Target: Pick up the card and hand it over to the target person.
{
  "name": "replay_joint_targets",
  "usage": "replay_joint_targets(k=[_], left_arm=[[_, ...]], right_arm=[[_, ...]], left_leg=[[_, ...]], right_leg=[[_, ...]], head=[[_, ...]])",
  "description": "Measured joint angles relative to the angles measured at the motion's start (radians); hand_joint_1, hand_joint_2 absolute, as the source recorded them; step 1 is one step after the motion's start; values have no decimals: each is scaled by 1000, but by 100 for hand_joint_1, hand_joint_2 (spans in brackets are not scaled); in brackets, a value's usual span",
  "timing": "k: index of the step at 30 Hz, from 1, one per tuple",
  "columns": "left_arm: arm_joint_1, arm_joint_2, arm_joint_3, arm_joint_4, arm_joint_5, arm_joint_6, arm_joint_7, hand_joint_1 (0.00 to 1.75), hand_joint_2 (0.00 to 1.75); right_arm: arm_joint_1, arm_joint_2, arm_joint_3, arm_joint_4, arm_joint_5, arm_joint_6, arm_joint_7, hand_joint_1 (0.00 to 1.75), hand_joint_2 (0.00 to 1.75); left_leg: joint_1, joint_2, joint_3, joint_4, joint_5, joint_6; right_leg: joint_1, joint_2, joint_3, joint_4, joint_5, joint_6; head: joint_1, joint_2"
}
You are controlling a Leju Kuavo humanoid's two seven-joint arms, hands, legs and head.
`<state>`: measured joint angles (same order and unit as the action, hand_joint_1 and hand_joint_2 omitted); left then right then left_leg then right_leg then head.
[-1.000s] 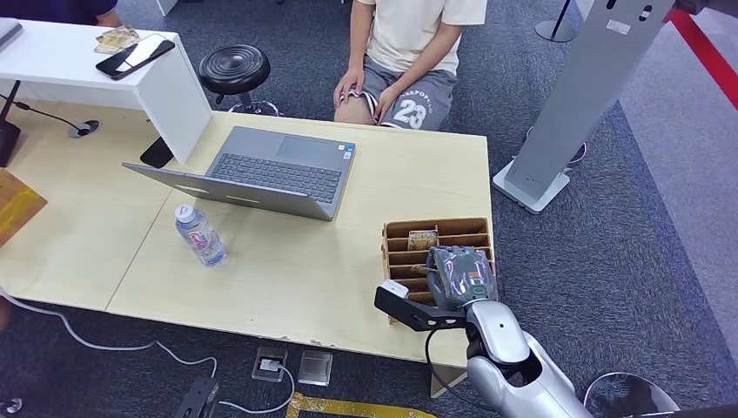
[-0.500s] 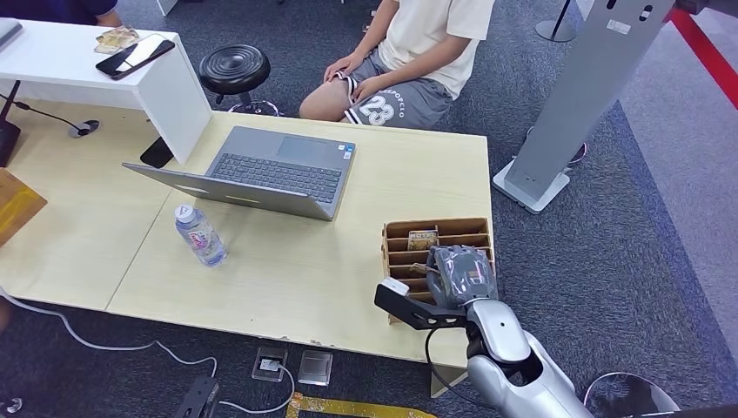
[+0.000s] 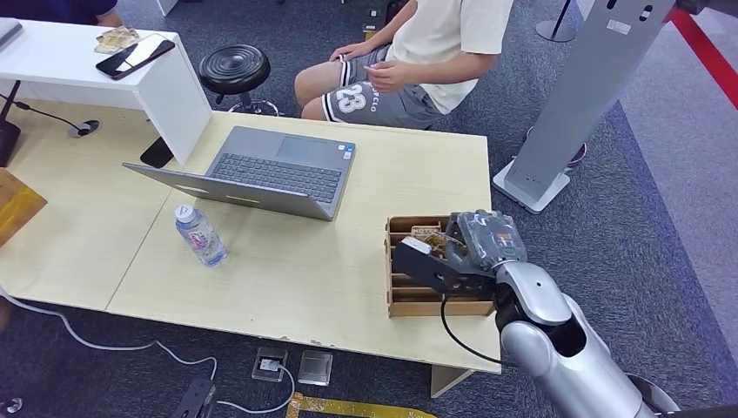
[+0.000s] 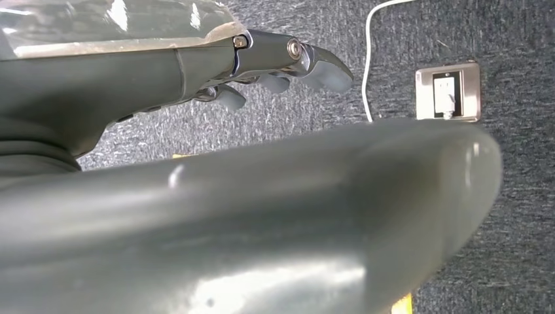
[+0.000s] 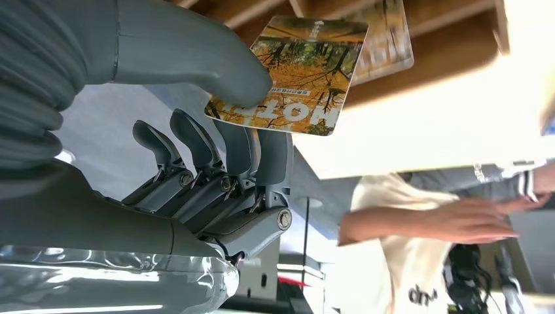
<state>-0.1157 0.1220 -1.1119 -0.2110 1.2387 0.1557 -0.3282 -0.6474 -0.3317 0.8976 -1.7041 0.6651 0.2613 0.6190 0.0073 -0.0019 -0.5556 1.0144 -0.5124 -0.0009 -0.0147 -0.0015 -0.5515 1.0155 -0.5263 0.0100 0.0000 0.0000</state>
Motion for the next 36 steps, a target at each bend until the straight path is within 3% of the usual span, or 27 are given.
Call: replay_joint_targets(k=[10, 12, 16, 23, 33, 36], left_arm=[[3, 2, 4, 2, 4, -7, 0, 0, 0], [2, -2, 3, 3, 3, -11, -4, 0, 0], [-4, -12, -3, 3, -4, -17, -12, 0, 0], [-17, -15, -11, 2, -15, -16, -6, 0, 0], [-15, -10, -12, 0, -19, -9, -4, 0, 0], [-14, -9, -21, 1, -31, -3, -2, 0, 0]], right_arm=[[-23, 35, 32, 54, -19, -39, -33, 155, 175], [-22, 55, 23, 80, 43, -117, -61, 155, 175], [9, 102, -41, 147, 216, -359, -159, 155, 175], [30, 137, -81, 308, 347, -615, -247, 155, 175], [21, 156, -71, 417, 355, -661, -250, 155, 175], [15, 156, -66, 418, 357, -656, -243, 39, 175]], left_leg=[[0, 1, 2, -2, 0, 0], [0, 2, 3, -2, 0, 0], [1, 2, 3, -3, 1, 0], [1, 0, 5, -5, 2, 0], [1, 1, 3, -3, 1, 0], [1, 1, 4, -4, 1, 0]], right_leg=[[0, 1, 2, -2, 1, 0], [0, 2, 2, -2, 1, 0], [1, 2, 3, -3, 1, -1], [1, 0, 5, -5, 2, -1], [1, 1, 4, -3, 1, 0], [1, 1, 4, -4, 2, 0]], head=[[0, 0], [0, 0], [0, 0], [0, 0], [0, 0], [0, 0]])
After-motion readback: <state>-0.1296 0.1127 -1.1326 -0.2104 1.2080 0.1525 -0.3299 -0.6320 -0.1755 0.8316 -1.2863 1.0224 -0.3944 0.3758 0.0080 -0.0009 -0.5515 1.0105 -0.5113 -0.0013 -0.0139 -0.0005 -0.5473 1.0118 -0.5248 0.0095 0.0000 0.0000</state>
